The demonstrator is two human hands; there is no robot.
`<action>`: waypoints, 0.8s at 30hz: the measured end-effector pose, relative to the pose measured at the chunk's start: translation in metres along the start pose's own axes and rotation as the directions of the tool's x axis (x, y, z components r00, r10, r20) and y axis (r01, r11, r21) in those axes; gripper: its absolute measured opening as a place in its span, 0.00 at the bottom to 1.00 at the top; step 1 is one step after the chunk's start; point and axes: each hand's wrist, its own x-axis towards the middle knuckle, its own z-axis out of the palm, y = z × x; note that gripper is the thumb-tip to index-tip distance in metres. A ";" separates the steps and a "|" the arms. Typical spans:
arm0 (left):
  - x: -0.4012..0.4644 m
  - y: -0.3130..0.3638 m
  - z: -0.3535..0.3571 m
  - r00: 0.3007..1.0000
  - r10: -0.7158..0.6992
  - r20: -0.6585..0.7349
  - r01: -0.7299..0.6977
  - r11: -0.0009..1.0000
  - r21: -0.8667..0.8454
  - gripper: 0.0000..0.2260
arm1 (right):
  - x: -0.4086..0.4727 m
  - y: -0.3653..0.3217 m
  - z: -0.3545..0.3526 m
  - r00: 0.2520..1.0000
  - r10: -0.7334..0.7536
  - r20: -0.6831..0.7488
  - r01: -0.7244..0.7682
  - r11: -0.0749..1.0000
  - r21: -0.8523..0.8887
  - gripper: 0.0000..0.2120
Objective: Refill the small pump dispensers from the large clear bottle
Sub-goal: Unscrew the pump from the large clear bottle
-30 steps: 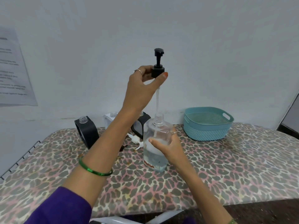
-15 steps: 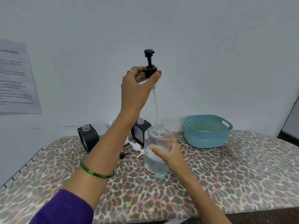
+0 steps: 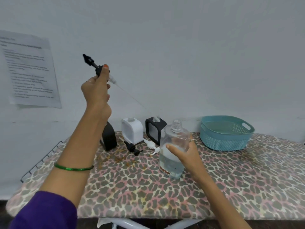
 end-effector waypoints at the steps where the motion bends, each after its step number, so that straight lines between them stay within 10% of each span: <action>1: 0.004 -0.001 -0.012 1.000 -0.013 -0.024 0.014 1.000 0.020 0.12 | 0.000 0.000 0.000 1.000 0.006 -0.003 -0.006 1.000 0.003 0.29; 10: 0.036 -0.062 -0.132 0.967 -0.151 -0.206 0.211 0.926 0.311 0.17 | 0.002 0.003 0.001 1.000 -0.002 -0.012 0.002 1.000 -0.007 0.37; 24: 0.029 -0.154 -0.193 0.953 -0.146 -0.264 0.302 0.439 0.846 0.22 | 0.001 0.000 0.002 0.999 -0.047 -0.016 0.047 0.999 -0.011 0.30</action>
